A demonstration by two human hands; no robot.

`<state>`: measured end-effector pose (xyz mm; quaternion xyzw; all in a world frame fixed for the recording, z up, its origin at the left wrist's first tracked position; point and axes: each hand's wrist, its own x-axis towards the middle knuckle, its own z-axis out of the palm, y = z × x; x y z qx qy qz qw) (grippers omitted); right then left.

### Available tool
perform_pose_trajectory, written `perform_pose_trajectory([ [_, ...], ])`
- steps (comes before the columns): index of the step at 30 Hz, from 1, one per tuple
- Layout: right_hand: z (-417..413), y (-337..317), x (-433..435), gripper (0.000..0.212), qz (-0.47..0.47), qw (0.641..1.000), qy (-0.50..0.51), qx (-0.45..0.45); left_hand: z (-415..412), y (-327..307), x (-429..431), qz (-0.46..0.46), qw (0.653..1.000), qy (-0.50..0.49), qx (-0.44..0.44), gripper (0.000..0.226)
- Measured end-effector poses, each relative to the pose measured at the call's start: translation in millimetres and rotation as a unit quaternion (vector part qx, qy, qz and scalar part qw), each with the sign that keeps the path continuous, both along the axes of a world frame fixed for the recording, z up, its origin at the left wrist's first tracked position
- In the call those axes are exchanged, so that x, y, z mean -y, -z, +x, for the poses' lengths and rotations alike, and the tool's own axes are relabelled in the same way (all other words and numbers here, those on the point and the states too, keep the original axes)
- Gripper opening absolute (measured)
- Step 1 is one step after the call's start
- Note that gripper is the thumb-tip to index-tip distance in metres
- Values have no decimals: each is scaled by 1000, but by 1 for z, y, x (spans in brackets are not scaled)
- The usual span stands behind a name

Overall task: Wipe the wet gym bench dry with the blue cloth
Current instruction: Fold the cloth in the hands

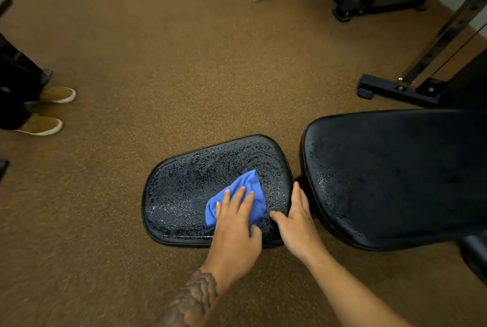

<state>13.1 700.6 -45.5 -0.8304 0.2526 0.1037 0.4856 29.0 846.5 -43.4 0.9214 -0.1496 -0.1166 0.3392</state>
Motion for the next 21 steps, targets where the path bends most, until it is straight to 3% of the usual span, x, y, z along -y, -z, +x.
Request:
perform_pose_trajectory([
  [3,-5,-3,-10,92,-72,997,-41,8,6,-11,-14,-117,991,-25,-60,63],
  [7,-6,-9,-32,91,-205,962,-165,76,10,-17,-38,-184,977,-49,-97,62],
  [12,8,-18,-57,94,-223,929,-274,106,18,-16,-58,-272,947,-74,-157,56],
  [16,14,-18,-62,89,-247,912,-310,110,23,-12,-69,-289,937,-72,-181,65],
  [21,8,-15,-64,77,-265,898,-328,125,21,-16,-73,-259,951,-60,-160,67],
])
